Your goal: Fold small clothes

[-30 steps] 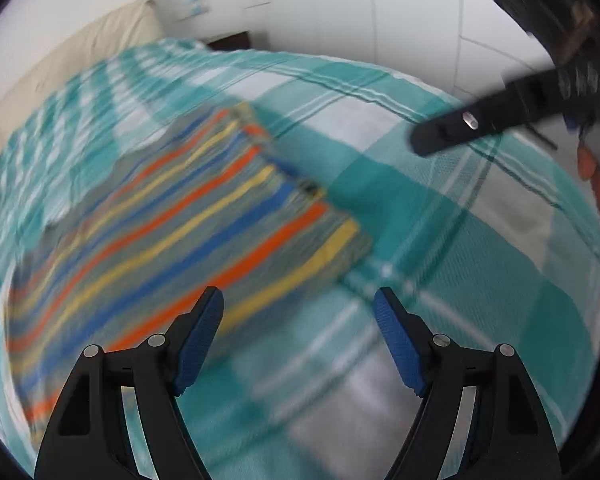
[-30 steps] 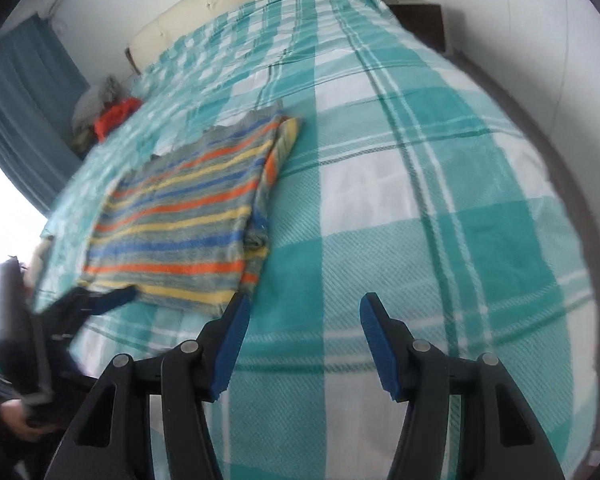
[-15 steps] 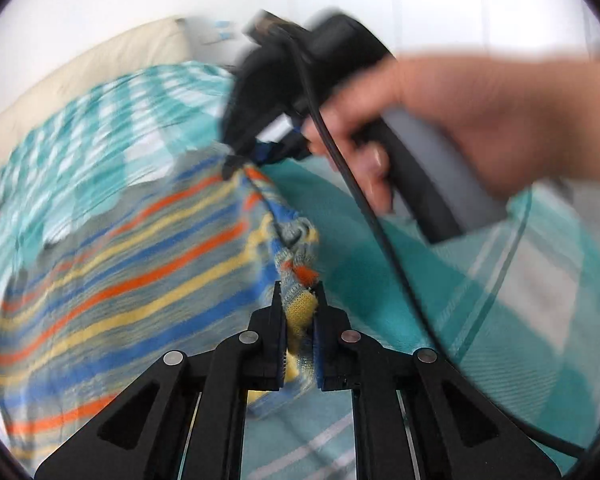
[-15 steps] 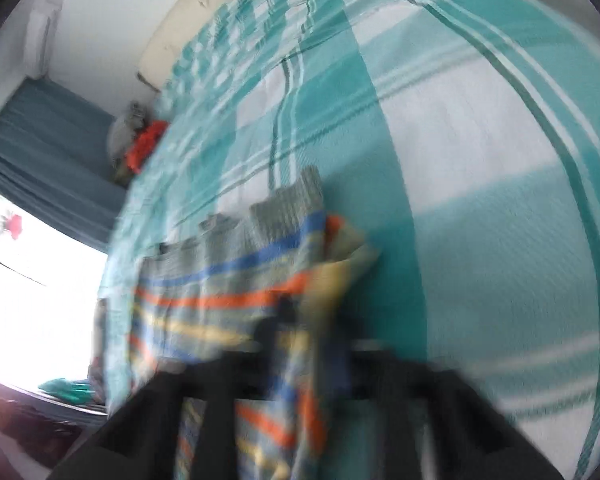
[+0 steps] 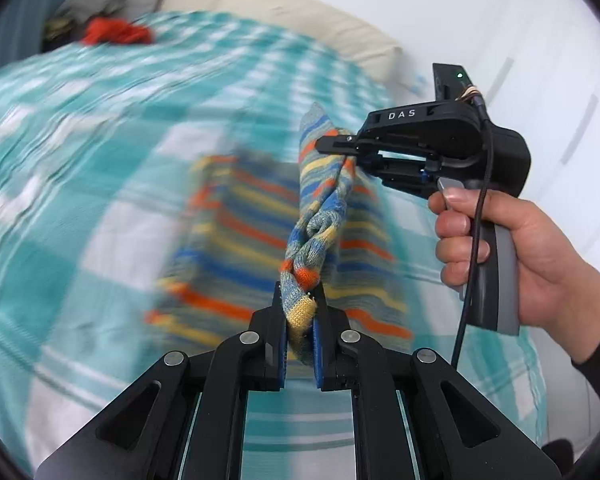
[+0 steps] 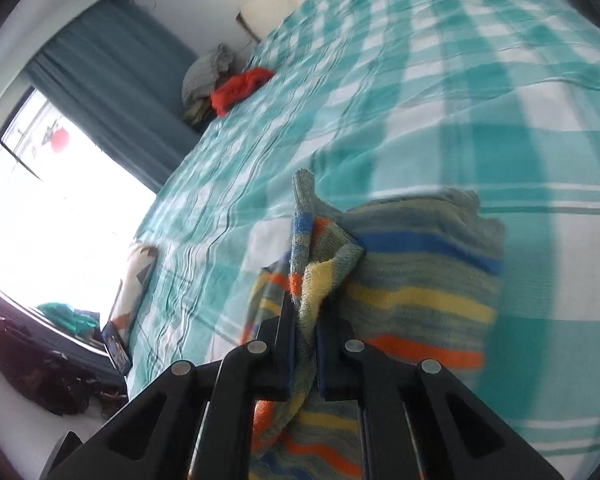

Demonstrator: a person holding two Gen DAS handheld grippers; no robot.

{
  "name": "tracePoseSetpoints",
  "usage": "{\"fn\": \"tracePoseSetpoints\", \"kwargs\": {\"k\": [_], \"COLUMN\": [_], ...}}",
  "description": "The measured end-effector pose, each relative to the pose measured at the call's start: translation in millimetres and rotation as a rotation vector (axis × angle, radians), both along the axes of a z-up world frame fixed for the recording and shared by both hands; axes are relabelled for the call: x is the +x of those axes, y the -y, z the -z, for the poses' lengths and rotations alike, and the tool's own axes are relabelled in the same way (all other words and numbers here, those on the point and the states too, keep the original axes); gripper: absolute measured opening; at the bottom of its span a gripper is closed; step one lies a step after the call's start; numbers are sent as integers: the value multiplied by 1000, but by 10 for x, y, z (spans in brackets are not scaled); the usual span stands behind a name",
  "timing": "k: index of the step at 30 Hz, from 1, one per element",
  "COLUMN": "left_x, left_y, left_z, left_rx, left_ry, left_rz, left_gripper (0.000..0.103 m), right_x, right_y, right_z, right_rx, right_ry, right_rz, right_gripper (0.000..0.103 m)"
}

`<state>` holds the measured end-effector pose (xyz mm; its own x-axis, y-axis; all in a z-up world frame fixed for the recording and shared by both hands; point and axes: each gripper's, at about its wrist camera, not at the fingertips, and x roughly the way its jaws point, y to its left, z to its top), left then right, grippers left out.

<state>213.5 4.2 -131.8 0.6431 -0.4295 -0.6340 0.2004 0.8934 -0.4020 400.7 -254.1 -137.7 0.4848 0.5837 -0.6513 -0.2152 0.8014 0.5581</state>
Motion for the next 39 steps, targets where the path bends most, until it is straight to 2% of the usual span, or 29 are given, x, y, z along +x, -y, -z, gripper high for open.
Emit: {"fn": "tracePoseSetpoints", "kwargs": {"k": [2,3,4,5,6,9,11,13,15,17,18,19,20,21,22,23,25,27,28,30,34,39], "left_x": [145,215,229,203,178,24,-1,26,116,301,440,519,545,510,443,326,66,-218,-300,-492,-624,-742], "left_y": [-67,-102,-181,-282,-375,-512,-542,-433,-292,-231,-244,-289,-354,-420,-470,-518,-564,-595,-601,-607,-585,-590], "left_z": [164,250,325,342,331,195,118,91,133,268,388,458,449,365,278,171,34,-24,-12,46,142,156], "left_rx": [42,71,86,77,46,18,9,22,87,175,215,216,175,145,136,133,149,187,200,221,222,202], "left_ry": [-69,-110,-146,-165,-168,-123,-89,-70,-75,-116,-164,-203,-218,-219,-211,-185,-141,-114,-115,-134,-167,-173], "left_rz": [-21,-43,-68,-88,-104,-118,-90,-46,-14,-22,-56,-74,-80,-99,-117,-119,-98,-78,-68,-54,-46,-62], "left_gripper": [12,23,35,42,53,65,72,79,81,81,81,81,81,78,78,79,88,90,90,90,90,90], "right_x": [131,159,197,211,206,34,-173,-498,-940,-1289,-1475,-1562,-1615,-1658,-1779,-1893,-2139,-2359,-2446,-2588,-2737,-2954], "right_y": [-387,-501,-608,-647,-656,-540,-433,-326,-217,-148,-108,-99,-119,-108,-84,-68,-25,-28,-45,-69,-50,-76], "right_z": [152,223,300,357,399,297,162,6,-90,-40,100,278,568,739,768,711,540,399,361,318,263,110], "right_rx": [-31,-36,-36,-22,11,77,12,-124,-223,-256,-261,-273,-320,-369,-409,-415,-412,-482,-533,-613,-659,-740], "right_ry": [-10,-15,-29,-45,-62,-28,29,115,204,238,218,170,53,0,22,61,107,130,130,115,59,82], "right_rz": [-26,-42,-50,-49,-36,-15,-24,-57,-96,-127,-142,-158,-192,-193,-163,-135,-74,9,43,110,194,237], "right_gripper": [9,15,25,34,50,51,51,51,51,52,56,64,65,65,65,65,66,73,80,83,84,84]}}
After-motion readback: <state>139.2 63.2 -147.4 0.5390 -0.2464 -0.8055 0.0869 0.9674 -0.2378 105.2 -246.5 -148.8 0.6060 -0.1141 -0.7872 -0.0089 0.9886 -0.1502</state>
